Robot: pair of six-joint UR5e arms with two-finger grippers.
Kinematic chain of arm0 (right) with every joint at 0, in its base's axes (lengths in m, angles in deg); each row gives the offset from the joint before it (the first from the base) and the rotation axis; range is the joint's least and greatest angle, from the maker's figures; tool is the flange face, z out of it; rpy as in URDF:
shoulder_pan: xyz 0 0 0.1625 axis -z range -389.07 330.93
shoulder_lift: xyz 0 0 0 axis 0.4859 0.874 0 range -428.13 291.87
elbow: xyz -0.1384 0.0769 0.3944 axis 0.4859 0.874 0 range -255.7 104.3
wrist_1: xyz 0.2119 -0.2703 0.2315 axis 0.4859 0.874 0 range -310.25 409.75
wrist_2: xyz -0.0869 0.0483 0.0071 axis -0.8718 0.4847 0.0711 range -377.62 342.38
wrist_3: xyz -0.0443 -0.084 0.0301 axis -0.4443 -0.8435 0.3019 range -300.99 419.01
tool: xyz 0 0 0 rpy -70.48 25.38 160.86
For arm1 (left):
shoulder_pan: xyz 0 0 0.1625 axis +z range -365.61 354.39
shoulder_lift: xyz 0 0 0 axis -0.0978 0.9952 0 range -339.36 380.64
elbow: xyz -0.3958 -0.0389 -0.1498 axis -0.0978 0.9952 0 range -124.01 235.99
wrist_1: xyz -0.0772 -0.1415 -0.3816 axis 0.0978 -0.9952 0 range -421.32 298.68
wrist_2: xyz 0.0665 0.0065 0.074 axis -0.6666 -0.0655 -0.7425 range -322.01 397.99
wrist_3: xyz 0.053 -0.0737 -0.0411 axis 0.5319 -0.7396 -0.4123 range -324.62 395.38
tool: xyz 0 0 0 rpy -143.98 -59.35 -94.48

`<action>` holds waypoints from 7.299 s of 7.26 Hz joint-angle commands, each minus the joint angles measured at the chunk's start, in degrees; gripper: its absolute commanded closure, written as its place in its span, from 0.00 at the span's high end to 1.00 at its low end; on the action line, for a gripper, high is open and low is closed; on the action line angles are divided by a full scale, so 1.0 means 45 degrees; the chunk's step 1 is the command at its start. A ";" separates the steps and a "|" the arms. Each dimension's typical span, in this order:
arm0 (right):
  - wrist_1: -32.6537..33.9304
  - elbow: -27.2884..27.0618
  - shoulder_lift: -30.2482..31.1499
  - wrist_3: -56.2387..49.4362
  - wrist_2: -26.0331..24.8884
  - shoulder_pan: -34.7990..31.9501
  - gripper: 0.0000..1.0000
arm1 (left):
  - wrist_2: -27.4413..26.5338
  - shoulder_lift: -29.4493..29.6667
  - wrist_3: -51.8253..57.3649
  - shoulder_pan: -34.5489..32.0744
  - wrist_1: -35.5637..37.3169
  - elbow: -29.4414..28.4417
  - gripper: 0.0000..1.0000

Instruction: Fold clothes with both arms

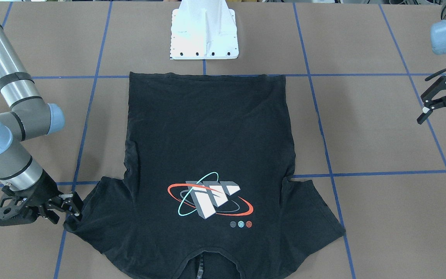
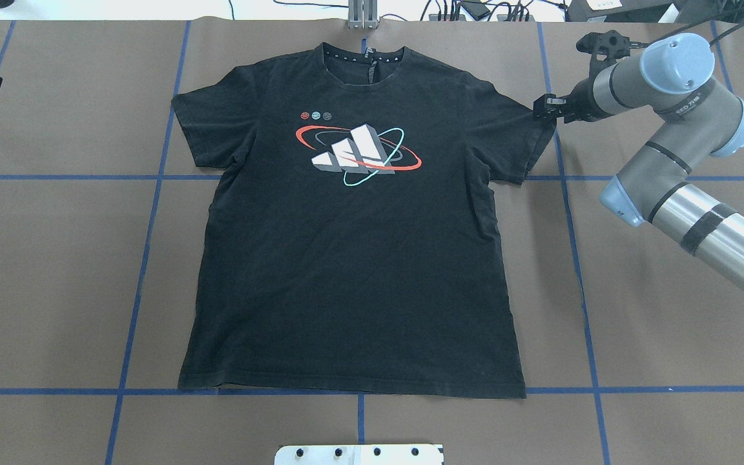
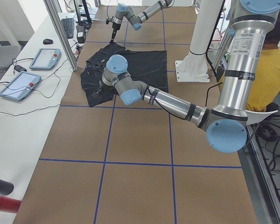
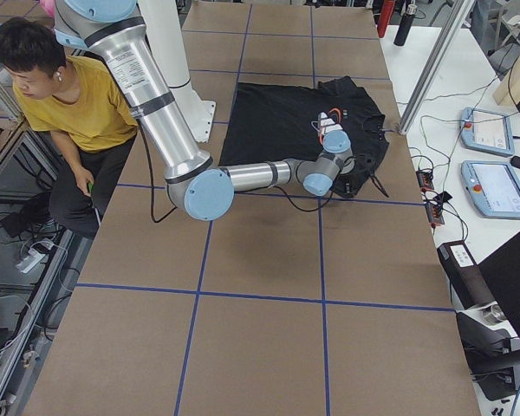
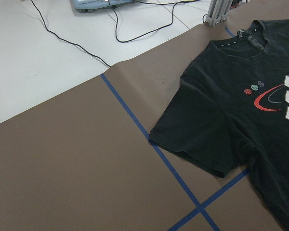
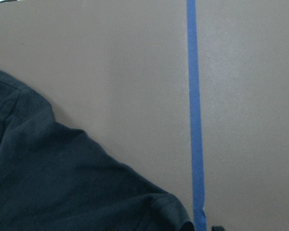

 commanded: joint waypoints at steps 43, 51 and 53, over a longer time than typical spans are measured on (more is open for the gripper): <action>0.6742 -0.6011 0.1474 -0.2542 0.0513 -0.0697 1.00 | -0.9518 0.6149 -0.8978 0.5821 -0.6094 -1.1426 0.52; 0.6742 -0.5991 0.1454 -0.2503 0.0494 -0.0697 1.00 | -0.9421 0.6072 -0.8978 0.5724 -0.6133 -1.0631 0.00; 0.6742 -0.5991 0.1434 -0.2464 0.0494 -0.0697 1.00 | -0.8878 0.6090 -0.9036 0.5704 -0.5667 -0.9516 0.00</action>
